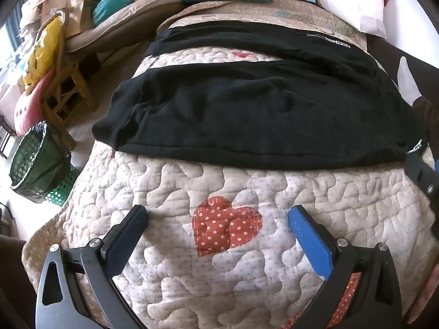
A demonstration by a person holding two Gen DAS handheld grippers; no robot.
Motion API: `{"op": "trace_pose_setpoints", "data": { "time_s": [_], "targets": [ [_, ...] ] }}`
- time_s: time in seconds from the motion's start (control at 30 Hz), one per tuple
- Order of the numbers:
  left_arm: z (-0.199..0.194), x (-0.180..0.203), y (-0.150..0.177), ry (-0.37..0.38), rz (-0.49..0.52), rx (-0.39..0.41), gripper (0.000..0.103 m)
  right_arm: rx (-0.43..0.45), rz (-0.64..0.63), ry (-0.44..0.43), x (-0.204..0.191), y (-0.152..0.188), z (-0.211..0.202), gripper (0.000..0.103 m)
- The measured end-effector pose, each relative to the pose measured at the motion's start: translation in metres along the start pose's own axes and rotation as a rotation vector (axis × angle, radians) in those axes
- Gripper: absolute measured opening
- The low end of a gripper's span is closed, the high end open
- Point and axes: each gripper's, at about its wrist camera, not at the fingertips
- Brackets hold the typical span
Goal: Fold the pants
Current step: 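Move both grippers toward the black pants lying flat on the quilt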
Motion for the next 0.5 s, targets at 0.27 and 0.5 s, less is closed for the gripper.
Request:
{"op": "trace_pose_setpoints", "data": {
  "time_s": [0.27, 0.5],
  "targets": [
    [-0.041, -0.005, -0.011, -0.095, -0.017, 0.129, 0.095, 0.011, -0.092, 0.034, -0.001, 0.013, -0.012, 0.103],
    [-0.079, -0.027, -0.01, -0.133, -0.109, 0.174, 0.095, 0.068, -0.136, 0.033, -0.005, 0.014, -0.03, 0.103]
  ]
}}
Point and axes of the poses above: each gripper's, at about its wrist camera, not at the fingertips, and z roughly the way its jaws point, x to its right, y to its underside, and after that the axes turned 4 degrees about -z, right-handed
